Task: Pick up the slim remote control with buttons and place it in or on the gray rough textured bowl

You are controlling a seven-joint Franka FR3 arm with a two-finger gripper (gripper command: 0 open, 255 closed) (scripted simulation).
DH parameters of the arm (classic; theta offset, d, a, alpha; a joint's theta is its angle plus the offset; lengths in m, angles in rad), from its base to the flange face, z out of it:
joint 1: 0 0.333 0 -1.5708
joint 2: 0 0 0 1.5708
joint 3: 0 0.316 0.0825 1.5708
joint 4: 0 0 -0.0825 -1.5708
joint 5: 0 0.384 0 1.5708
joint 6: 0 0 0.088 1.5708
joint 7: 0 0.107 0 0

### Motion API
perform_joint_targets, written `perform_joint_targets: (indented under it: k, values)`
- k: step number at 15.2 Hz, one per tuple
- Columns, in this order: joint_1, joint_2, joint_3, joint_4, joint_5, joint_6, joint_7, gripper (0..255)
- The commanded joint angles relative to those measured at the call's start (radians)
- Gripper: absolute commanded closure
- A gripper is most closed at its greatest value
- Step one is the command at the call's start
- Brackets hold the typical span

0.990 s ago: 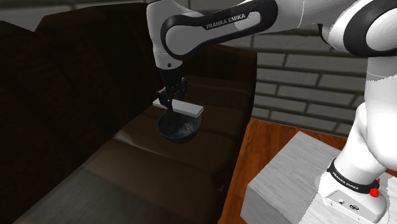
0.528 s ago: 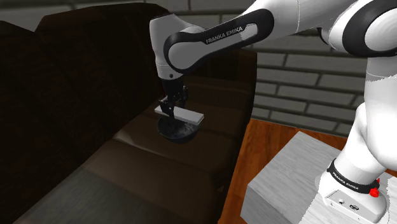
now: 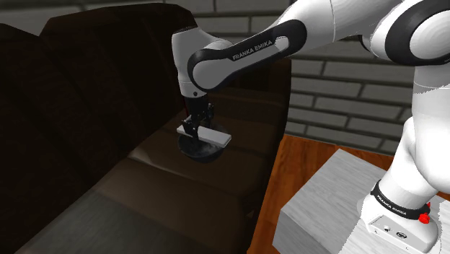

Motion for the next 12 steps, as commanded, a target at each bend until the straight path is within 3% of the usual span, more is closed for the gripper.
perform_joint_targets:
  k: [1, 3, 4, 9, 12]
  values:
    - [0.0, 0.0, 0.0, 0.0, 0.0, 0.001, 0.0, 255]
    - [0.0, 0.0, 0.0, 0.0, 0.0, 0.001, 0.0, 255]
    - [0.0, 0.0, 0.0, 0.0, 0.0, 0.001, 0.0, 0]
    - [0.0, 0.0, 0.0, 0.0, 0.0, 0.001, 0.0, 0]
    - [0.001, -0.016, 0.002, 0.077, 0.005, -0.093, -0.003, 0]
